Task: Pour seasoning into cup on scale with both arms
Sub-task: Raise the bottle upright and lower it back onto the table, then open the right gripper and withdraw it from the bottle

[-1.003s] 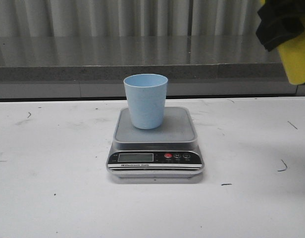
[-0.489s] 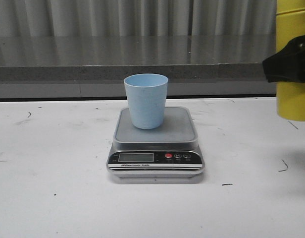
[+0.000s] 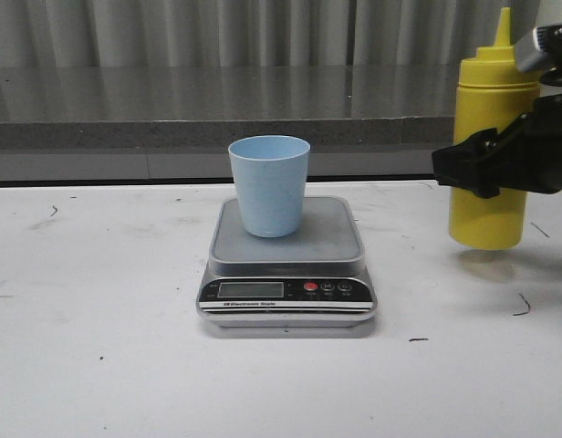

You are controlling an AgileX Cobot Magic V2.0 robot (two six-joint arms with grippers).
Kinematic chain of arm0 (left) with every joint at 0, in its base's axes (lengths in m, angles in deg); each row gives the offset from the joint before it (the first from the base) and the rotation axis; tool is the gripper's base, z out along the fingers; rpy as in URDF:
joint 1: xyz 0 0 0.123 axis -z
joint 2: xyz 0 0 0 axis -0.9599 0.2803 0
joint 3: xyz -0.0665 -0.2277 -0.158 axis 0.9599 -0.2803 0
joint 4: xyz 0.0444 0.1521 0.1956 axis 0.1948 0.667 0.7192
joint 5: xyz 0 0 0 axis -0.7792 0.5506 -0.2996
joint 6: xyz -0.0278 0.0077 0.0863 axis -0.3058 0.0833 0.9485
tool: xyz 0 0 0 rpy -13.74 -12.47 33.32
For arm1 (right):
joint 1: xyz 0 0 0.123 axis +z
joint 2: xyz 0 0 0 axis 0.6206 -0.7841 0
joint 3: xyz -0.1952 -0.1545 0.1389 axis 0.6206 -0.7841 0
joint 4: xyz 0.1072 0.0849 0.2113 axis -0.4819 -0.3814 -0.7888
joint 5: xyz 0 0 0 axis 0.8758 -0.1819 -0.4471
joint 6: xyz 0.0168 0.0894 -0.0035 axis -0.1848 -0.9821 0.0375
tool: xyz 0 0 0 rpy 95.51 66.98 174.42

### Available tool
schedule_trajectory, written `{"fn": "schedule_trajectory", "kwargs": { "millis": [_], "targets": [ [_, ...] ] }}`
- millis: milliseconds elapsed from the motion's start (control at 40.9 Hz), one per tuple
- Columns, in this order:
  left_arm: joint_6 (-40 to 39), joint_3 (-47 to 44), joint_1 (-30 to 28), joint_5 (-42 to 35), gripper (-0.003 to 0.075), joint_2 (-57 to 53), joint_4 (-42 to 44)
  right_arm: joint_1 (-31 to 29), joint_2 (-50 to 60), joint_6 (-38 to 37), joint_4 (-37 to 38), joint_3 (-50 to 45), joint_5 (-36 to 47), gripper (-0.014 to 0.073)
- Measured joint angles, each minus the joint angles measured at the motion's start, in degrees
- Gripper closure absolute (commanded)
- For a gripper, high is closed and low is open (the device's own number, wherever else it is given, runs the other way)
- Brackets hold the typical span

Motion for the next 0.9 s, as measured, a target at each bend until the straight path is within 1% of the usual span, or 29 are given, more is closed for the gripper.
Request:
{"fn": "schedule_trajectory", "kwargs": {
  "millis": [318,367,391,538,611,734,905],
  "targets": [
    [0.0,0.0,0.0,0.0,0.0364,0.0,0.0,0.0,-7.8,0.1,-0.9,5.6,1.2,0.0278],
    [0.0,0.0,0.0,0.0,0.0364,0.0,0.0,0.0,-8.5,0.1,-1.3,6.0,1.8,0.0256],
    [0.0,0.0,0.0,0.0,0.0364,0.0,0.0,0.0,-8.7,0.1,-1.6,6.1,1.9,0.0229],
    [0.0,0.0,0.0,0.0,0.0364,0.0,0.0,0.0,-8.9,0.1,-1.8,6.2,2.2,0.0008],
    [0.0,0.0,0.0,0.0,0.0364,0.0,0.0,0.0,-8.9,0.1,-2.0,6.2,2.4,-0.0062],
    [0.0,0.0,0.0,0.0,0.0364,0.0,0.0,0.0,-8.8,0.1,-2.2,6.2,2.6,-0.0069],
    [0.0,0.0,0.0,0.0,0.0364,0.0,0.0,0.0,-5.8,0.1,-2.2,4.3,0.4,-0.0069]
  ]
}}
